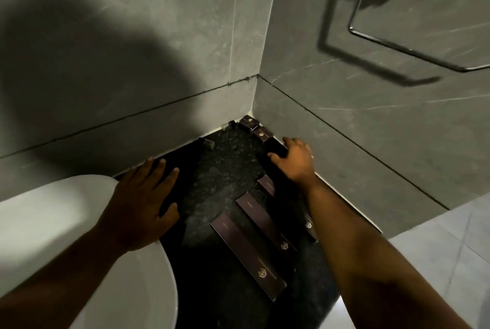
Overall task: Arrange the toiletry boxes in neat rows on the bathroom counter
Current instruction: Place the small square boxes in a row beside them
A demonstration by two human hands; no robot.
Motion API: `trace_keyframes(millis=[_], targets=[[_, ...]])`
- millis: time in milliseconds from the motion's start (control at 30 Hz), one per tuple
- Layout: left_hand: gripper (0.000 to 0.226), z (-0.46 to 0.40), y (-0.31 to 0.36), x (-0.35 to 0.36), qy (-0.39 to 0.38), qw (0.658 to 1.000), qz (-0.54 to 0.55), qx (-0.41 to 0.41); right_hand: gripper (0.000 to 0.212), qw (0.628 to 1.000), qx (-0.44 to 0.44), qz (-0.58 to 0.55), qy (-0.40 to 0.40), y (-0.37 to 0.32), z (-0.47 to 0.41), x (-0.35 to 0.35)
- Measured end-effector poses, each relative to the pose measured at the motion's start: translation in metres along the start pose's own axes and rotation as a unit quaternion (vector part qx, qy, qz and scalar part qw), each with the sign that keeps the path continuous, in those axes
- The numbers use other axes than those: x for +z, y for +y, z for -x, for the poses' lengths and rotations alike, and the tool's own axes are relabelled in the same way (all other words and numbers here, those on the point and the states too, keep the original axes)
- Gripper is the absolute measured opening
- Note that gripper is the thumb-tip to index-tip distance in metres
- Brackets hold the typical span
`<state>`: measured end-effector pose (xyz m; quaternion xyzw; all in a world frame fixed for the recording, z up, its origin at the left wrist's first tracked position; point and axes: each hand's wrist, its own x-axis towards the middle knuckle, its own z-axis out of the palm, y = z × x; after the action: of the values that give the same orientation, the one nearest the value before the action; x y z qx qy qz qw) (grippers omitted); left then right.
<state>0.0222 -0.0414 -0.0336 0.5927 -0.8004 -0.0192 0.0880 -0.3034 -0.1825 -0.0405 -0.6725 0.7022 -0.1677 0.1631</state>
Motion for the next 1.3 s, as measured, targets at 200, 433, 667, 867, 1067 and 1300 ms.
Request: trace_keyframes(millis=[200,433,667,867,1067,1300], targets=[[0.069,0.000,0.000,0.004,0.021,1.000,0.006,-0.012,0.056,0.992,-0.007,0.112,-0.061,-0.031,-0.087,0.034],[0.070,-0.001,-0.003,0.007,0.037,0.999,0.009,-0.024,0.056,0.989,0.000,0.124,-0.076,-0.033,-0.117,0.066],[0.068,-0.001,0.000,0.005,0.030,0.999,0.014,-0.026,0.082,0.967,-0.053,0.136,-0.207,-0.049,-0.053,0.061],[0.069,0.000,-0.001,0.004,0.026,0.999,0.019,-0.033,0.058,0.955,-0.087,0.160,-0.232,-0.064,-0.022,0.052],[0.069,0.001,-0.001,0.004,0.028,0.999,0.029,-0.034,0.049,0.967,-0.112,0.109,-0.200,-0.094,0.034,0.077],[0.070,0.002,0.001,0.003,0.025,0.998,0.034,-0.036,0.044,0.972,-0.127,0.096,-0.170,-0.105,0.076,0.092]])
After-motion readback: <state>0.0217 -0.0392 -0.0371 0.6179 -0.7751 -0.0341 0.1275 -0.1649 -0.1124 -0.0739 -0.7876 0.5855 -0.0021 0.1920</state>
